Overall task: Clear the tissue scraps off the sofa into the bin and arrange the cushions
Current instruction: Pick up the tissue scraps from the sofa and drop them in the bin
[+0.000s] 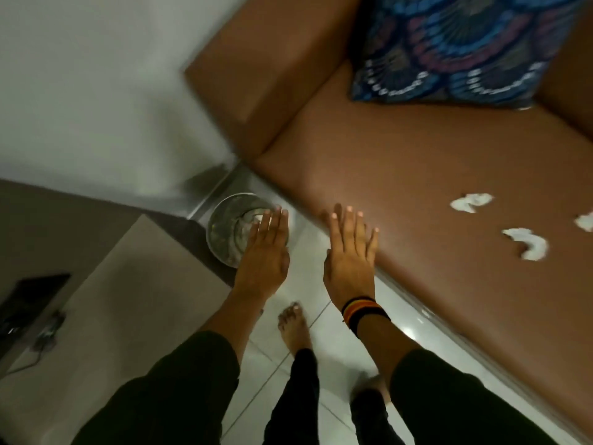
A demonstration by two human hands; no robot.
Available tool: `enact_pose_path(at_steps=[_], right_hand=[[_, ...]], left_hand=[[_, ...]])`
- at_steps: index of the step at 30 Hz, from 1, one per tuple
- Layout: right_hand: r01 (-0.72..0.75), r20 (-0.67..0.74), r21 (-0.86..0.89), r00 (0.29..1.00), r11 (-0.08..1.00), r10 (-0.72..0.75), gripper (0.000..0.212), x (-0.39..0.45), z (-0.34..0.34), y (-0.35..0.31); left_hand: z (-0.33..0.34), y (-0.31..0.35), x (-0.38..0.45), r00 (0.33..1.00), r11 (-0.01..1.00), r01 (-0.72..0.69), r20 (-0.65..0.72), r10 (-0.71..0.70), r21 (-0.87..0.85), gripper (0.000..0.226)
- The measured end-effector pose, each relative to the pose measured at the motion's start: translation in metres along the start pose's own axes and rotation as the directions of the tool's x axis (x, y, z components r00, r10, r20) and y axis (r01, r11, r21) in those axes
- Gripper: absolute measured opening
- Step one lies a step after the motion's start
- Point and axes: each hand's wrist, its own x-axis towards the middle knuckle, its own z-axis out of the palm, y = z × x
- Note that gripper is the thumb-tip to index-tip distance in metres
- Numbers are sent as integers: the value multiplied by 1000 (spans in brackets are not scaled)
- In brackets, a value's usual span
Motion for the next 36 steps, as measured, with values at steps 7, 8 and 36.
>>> enact_pose_path(at_steps=[7,8,36], right_hand=[[-406,-34,-7,914,914,405,93,-45,-90,171],[-442,-37,20,896,897,442,85,-47,-96,197],[-544,236,180,833,819,501,79,3,-159,539]], left_hand=[[-13,176,43,935,936,-352,-38,352,6,62],[-9,198,54,928,927,-373,-11,373,34,63],[65,552,212,831,801,-544,292,473,250,66]])
